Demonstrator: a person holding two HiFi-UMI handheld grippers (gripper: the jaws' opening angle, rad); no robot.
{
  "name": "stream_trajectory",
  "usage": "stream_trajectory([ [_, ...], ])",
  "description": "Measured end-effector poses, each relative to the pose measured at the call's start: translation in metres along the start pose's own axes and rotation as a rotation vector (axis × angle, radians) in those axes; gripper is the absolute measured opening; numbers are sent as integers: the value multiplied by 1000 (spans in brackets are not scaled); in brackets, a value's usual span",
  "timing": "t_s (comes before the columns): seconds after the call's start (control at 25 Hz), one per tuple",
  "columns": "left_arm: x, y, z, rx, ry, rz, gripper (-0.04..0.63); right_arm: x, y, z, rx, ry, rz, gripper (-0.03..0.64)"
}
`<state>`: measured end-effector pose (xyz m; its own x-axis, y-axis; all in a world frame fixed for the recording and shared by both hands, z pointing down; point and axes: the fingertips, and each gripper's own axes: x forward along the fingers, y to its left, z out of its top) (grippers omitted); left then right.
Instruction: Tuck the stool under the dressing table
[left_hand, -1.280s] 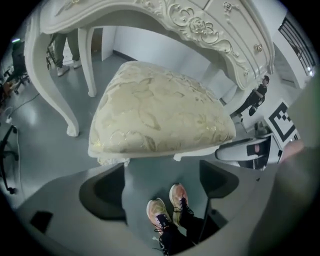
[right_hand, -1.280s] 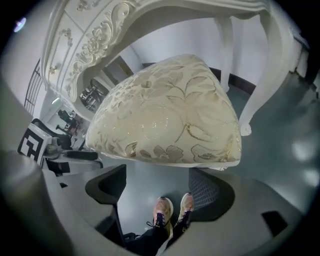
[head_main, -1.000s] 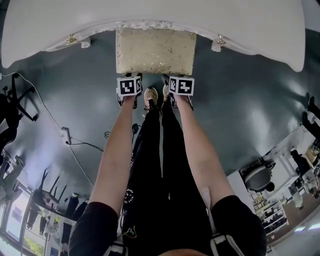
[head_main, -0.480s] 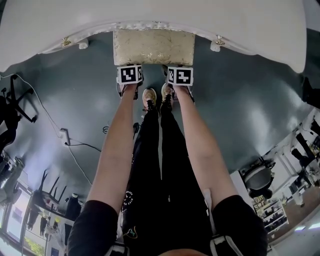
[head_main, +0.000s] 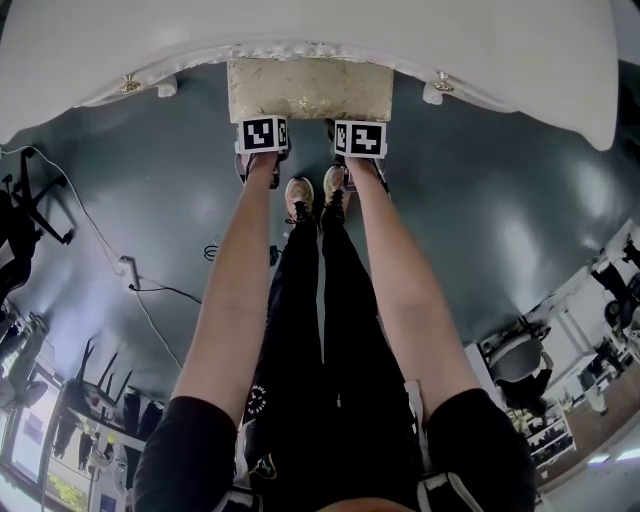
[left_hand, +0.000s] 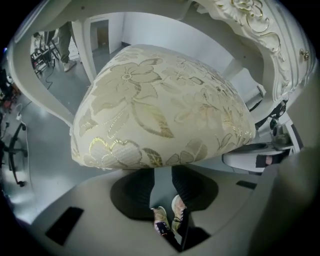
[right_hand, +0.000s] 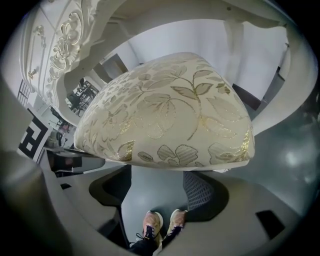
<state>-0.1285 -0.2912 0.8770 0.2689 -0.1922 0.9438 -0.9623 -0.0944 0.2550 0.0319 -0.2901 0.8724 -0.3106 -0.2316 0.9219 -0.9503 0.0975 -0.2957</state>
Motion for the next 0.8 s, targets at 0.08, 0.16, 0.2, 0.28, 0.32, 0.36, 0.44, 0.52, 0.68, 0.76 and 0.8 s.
stream_trajectory([
  [0.08,2,1,6,3,-6,4,127,2,1,3,-1,3,7,345],
  [0.16,3,4,11,11,-8,10,137,6,5,7,5,3,16,345],
  [0.2,3,6,13,16,-8,12,138,7,6,8,8,3,19,345],
  [0.28,3,5,17,22,-4,3,143,11,9,10,7,4,23,345],
  [0.32,4,4,20,22,-3,-6,143,12,10,12,7,4,24,345],
  [0.36,4,4,23,26,-5,-7,143,13,10,14,10,2,24,345],
  [0.44,4,9,30,39,-13,10,143,14,10,19,18,1,24,339],
  [0.52,5,12,33,44,-12,24,143,15,10,21,20,5,22,339],
  [0.68,12,9,28,35,1,11,143,17,5,20,37,11,18,339],
  [0.76,16,10,28,34,0,6,143,18,3,21,25,12,4,335],
  [0.8,17,10,30,32,-4,4,143,19,3,23,17,11,-1,330],
])
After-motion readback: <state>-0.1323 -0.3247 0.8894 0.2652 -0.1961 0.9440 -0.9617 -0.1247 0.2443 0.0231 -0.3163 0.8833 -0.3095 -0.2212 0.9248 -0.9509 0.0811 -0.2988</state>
